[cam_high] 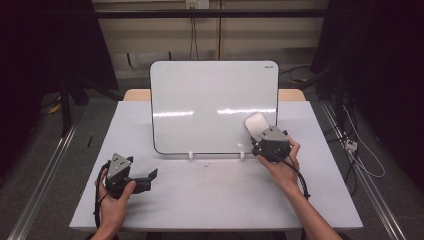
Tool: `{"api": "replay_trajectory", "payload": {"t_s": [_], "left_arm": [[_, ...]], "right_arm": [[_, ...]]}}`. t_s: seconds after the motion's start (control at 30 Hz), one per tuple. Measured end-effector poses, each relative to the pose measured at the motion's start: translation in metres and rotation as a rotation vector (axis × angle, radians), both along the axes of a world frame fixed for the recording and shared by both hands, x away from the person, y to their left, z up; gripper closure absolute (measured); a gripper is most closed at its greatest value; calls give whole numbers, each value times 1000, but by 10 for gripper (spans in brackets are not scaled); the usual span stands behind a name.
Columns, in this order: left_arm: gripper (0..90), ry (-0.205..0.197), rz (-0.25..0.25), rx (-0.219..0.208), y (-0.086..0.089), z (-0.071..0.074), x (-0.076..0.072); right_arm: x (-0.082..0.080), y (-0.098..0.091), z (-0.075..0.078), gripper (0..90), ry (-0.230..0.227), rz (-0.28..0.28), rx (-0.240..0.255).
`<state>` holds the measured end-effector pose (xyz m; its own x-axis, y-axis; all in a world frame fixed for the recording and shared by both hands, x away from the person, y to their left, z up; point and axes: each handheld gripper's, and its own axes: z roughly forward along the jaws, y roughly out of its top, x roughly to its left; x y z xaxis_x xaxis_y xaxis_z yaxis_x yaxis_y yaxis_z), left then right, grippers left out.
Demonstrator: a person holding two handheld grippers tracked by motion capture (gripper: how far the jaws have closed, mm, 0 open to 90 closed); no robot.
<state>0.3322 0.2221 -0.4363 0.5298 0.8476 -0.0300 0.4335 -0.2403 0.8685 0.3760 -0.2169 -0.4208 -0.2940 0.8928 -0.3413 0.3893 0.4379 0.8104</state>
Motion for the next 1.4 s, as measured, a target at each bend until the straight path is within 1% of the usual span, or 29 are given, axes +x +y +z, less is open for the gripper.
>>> {"api": "replay_trajectory", "payload": {"t_s": [0.23,0.3,0.37,0.43,0.53,0.63,0.67,0.77,0.87,0.97,1.1,1.23,1.27,1.37,1.4], "left_arm": [[44,6,-2,2,-3,-1,1],[44,9,-2,-1,-3,-1,1],[44,13,-3,6,-3,-2,1],[44,13,-4,8,-4,-2,1],[44,11,-6,7,-4,-1,0],[44,12,-5,6,-4,-2,1],[44,12,-4,8,-4,-2,1],[44,12,-4,8,-3,-2,1],[44,10,-8,7,-4,-2,1],[44,6,-11,4,-3,-2,0],[46,5,-17,10,-1,-2,-1],[46,1,-16,3,-1,-1,-1],[46,1,-16,1,-1,-1,-1],[46,0,-13,-3,-1,0,-1],[46,-1,-15,-7,-1,-1,0]], "right_arm": [[2,-3,0,305,13,5,32],[3,-4,0,291,25,10,49],[4,-6,0,269,33,12,63],[4,-7,-1,244,40,14,66],[4,-6,0,169,35,19,76],[4,-5,1,56,31,14,83],[5,-5,1,43,30,14,90],[5,-7,1,34,39,12,119],[5,-8,2,46,42,4,132],[5,-10,3,45,55,-1,162],[3,-10,5,58,63,8,195],[2,-12,7,68,83,22,227],[2,-12,7,74,95,37,237],[-1,-12,8,66,107,33,236],[-2,-13,9,54,116,34,250]]}}
